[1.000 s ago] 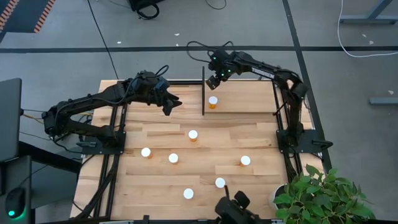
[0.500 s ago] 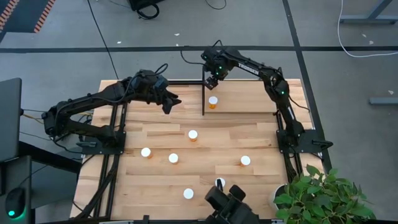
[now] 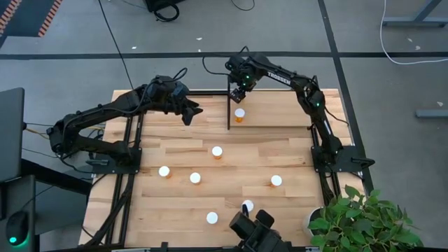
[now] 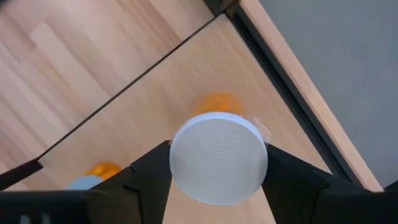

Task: Pick and place medicine bottles onto shelf by color
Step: Put the orange pill bottle on the shelf

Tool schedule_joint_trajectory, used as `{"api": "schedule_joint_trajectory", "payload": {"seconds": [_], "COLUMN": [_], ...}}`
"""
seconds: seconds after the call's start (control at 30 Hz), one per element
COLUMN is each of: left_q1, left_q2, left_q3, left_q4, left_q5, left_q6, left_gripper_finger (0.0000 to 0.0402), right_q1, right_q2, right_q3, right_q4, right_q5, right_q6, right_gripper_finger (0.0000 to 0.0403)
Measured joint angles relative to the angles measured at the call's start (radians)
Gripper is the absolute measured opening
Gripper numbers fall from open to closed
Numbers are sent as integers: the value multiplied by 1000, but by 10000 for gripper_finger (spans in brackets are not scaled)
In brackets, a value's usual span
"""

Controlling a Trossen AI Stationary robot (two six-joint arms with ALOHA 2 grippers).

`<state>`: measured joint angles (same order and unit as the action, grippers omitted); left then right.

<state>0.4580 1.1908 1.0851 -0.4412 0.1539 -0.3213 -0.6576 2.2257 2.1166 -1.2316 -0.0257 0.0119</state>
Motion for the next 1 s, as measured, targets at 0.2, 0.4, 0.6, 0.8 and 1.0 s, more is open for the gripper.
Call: {"api": "schedule_joint_trajectory", "payload": {"seconds": [0.2, 0.4, 0.6, 0.8, 1.0], "left_q1": [0, 0, 0, 0, 0], "left_q2": [0, 0, 0, 0, 0], "left_q3": [0, 0, 0, 0, 0], "left_q4": [-1, -2, -3, -4, -4], "left_q5": [0, 0, 0, 0, 1], "left_q6": [3, 3, 3, 3, 9], "left_gripper_finger": [190, 190, 194, 191, 195], "right_q1": [9, 13, 12, 12, 20], "right_q2": [0, 0, -2, -2, -18], "right_q3": [0, 0, 14, 120, 234], "right_q4": [0, 0, -4, -34, -153], "right_q5": [-1, 7, 30, 33, 30], "right_q6": [-21, -20, -11, 9, 72], "right_gripper_finger": [243, 274, 294, 298, 298]}}
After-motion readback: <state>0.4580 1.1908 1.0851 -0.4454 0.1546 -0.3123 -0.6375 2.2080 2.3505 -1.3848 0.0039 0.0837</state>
